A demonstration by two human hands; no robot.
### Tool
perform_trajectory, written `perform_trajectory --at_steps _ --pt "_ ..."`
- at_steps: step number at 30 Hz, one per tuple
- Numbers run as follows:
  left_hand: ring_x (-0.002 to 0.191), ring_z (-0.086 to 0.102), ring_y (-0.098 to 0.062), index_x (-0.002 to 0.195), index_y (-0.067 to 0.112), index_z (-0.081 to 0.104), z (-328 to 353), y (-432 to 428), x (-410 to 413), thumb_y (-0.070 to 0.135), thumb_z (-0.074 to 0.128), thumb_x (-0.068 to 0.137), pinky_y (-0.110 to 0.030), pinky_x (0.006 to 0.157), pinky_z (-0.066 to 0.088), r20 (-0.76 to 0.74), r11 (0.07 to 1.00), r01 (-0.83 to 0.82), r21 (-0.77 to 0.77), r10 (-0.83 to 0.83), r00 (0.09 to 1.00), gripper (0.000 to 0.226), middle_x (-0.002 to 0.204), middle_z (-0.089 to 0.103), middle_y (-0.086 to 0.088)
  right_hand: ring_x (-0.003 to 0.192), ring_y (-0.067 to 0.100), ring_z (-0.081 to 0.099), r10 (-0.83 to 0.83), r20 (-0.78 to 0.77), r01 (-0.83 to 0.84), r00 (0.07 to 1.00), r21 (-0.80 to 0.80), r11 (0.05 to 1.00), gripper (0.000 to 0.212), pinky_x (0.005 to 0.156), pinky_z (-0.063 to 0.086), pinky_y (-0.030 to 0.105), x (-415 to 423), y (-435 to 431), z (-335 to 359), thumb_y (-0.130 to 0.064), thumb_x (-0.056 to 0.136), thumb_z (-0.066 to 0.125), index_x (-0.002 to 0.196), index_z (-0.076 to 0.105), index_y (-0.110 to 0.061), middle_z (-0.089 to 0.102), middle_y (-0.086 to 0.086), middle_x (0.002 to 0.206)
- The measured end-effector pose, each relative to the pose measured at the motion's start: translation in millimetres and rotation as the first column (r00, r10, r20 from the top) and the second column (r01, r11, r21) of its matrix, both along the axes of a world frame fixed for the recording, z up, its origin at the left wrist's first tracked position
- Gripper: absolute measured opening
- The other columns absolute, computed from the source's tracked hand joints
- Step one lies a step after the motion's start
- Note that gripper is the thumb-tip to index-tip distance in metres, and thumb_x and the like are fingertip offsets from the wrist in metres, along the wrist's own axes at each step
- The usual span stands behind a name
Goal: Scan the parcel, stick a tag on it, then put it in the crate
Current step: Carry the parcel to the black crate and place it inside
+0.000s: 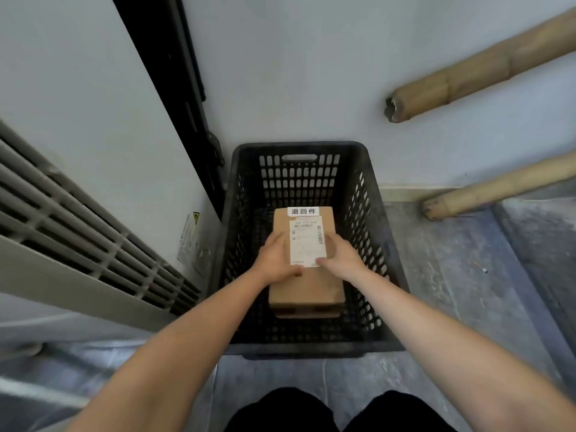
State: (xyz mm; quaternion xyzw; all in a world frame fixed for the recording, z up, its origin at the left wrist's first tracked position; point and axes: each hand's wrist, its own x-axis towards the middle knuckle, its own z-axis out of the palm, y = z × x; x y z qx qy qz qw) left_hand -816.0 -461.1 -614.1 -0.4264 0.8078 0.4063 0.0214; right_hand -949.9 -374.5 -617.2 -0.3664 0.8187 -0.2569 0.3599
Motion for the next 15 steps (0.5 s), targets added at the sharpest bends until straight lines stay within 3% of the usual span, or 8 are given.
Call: perform_trajectory --at_steps 4,8,15 --pt "0.140 0.017 -0.027 0.138 0.018 0.032 -7 11 1 0.024 0.074 0.069 -0.035 0.113 0.021 0.015 1.000 -0.008 0.011 0.008 1.000 0.081 0.146 0.036 -0.009 0.125 0.030 0.042 -0.046 -0.016 0.047 0.999 0.035 0.998 0.069 0.104 0.036 0.036 1 3 -9 -0.014 0.077 0.067 0.136 0.033 -0.011 0.038 0.016 0.140" --pt "0.144 0.009 -0.029 0.144 0.011 0.015 8 20 9 0.032 0.070 0.076 -0.037 0.118 0.018 0.153 0.999 -0.039 -0.003 0.039 0.987 0.090 0.156 0.008 -0.015 0.129 0.030 0.038 0.009 -0.040 -0.005 0.999 0.095 0.995 0.073 0.105 0.035 0.035 -1 14 11 -0.019 0.078 0.066 0.140 0.027 -0.015 0.030 0.014 0.145" --pt "0.143 0.013 -0.029 0.144 0.009 0.013 155 36 18 0.035 0.063 0.081 -0.036 0.117 0.019 0.235 1.000 0.029 -0.012 -0.025 0.972 0.085 0.155 0.010 -0.016 0.141 0.025 0.018 0.089 -0.081 -0.082 0.993 0.081 0.993 0.072 0.111 0.026 0.037 1 43 161 -0.022 0.080 0.064 0.141 0.026 -0.018 0.020 0.013 0.153"
